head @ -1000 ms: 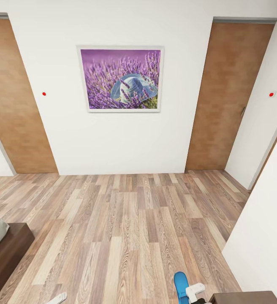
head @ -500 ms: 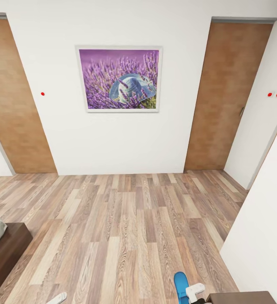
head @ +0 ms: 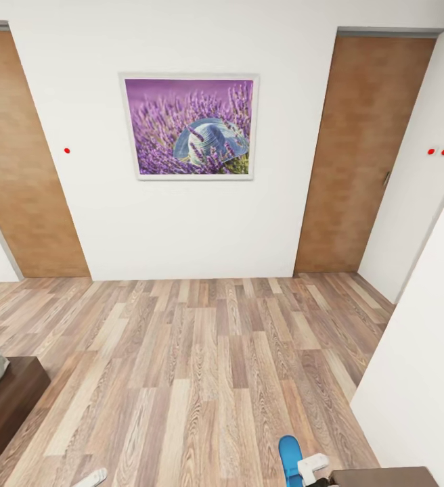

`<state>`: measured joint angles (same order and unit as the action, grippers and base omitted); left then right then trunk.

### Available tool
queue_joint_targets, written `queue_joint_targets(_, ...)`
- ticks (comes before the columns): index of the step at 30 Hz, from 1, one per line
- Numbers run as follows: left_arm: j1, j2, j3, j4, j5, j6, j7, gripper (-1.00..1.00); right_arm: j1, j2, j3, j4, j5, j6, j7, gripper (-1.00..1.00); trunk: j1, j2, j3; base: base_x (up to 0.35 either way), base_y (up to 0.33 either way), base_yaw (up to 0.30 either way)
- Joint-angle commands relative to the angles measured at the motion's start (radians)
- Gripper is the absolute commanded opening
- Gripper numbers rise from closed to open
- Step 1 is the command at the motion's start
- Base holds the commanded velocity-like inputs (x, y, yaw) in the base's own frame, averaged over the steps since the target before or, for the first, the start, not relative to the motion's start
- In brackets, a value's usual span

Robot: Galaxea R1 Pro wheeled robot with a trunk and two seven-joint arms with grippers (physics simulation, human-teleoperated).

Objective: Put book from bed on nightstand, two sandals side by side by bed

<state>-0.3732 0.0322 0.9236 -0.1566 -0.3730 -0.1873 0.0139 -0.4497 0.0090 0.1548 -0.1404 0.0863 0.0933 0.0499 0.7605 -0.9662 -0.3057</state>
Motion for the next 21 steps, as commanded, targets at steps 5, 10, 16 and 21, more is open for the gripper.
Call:
queue_joint_targets(5, -0.001, 0.000, 0.008, 0.002, -0.010, -0.004, 0.001, 1.00, 0.000, -0.001, 0.002, -0.002, 0.009, 0.006, 0.002, -1.00, 0.000, -0.001, -0.001, 0.000, -0.067, 0.000)
queue_joint_targets(10, -0.001, 0.000, 0.008, 0.002, -0.010, -0.004, 0.001, 1.00, 0.000, -0.001, 0.002, -0.002, 0.009, 0.006, 0.002, -1.00, 0.000, -0.001, -0.001, 0.000, -0.021, 0.000)
queue_joint_targets(16, -0.001, 0.000, 0.008, 0.002, -0.010, -0.004, 0.001, 1.00, 0.000, 0.000, 0.002, -0.002, 0.009, 0.006, 0.003, -1.00, 0.000, -0.001, -0.001, 0.000, -0.005, 0.000)
queue_joint_targets(21, -0.001, 0.000, 0.008, 0.002, -0.010, -0.004, 0.001, 1.00, 0.000, 0.000, 0.010, -0.002, 0.009, 0.006, 0.003, -1.00, 0.000, -0.001, -0.001, 0.000, -0.001, 0.000)
